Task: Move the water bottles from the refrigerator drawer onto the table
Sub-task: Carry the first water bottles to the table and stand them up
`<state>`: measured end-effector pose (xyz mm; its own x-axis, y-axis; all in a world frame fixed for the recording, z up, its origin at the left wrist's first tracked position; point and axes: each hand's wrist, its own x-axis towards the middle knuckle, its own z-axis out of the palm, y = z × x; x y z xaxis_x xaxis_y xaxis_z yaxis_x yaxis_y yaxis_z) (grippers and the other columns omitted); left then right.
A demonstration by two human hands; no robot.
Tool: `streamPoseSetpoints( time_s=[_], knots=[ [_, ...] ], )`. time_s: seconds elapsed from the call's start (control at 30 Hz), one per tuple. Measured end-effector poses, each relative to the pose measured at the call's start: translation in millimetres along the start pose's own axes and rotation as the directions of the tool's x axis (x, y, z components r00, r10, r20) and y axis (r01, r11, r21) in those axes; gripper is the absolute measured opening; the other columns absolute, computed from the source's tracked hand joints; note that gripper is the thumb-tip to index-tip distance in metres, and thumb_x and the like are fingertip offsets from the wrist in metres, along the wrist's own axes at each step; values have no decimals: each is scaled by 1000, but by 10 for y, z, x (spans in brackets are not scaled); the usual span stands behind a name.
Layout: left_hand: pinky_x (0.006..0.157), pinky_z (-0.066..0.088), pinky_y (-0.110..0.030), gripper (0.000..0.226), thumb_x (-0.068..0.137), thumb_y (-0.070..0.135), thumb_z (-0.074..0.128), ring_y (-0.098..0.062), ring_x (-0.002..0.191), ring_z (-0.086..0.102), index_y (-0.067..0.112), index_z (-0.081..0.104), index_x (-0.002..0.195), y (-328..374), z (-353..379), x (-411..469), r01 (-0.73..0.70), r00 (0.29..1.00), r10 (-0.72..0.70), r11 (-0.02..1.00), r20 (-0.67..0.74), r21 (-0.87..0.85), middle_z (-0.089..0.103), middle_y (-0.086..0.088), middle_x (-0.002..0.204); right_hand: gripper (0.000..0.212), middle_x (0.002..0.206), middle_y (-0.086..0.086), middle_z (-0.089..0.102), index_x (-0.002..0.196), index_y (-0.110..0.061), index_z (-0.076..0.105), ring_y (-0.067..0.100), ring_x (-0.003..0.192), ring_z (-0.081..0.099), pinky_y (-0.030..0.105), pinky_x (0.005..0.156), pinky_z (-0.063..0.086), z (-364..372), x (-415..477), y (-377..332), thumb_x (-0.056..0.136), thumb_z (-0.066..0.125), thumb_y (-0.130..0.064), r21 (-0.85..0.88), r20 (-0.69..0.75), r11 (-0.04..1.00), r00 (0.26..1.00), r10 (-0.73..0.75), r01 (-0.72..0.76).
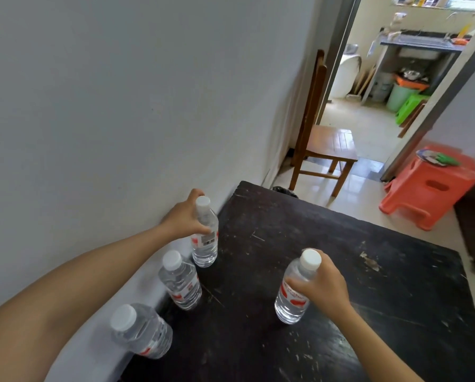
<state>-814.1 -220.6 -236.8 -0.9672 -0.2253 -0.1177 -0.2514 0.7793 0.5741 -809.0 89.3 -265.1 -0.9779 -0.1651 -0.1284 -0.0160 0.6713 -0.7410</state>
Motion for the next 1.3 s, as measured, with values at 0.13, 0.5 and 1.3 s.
streamPoseSetpoints(
  time_s=[0.13, 0.5, 1.3],
  knots=[
    [63, 50, -37, 63, 63, 24, 77, -28, 77, 61, 24, 31, 105, -90, 85, -56, 32, 999, -33, 998, 25, 57, 61, -14, 91, 62, 106, 0, 58, 118, -17, 50, 21, 96, 59, 36, 82, 52, 122, 142, -154, 64, 81, -25, -1, -11, 999, 999, -39, 39],
    [57, 41, -29, 46, 85, 42, 58, -21, 68, 55, 12, 42, 116, 188, -119, -17, -116, 956, -52, 836, 288, 536, 58, -9, 93, 60, 113, 6, 56, 119, -15, 48, 22, 103, 56, 38, 88, 49, 675, 995, -919, 70, 76, -32, -7, 40, 983, 983, -182, 182],
    [64, 36, -28, 43, 85, 34, 61, -20, 74, 48, 11, 39, 114, 169, -102, 54, -86, 967, -27, 900, 252, 427, 59, -14, 102, 71, 120, 6, 54, 124, -17, 42, 27, 114, 50, 44, 93, 46, 1299, 1548, -1162, 65, 79, -35, -23, 214, 978, 957, -196, 205]
  ],
)
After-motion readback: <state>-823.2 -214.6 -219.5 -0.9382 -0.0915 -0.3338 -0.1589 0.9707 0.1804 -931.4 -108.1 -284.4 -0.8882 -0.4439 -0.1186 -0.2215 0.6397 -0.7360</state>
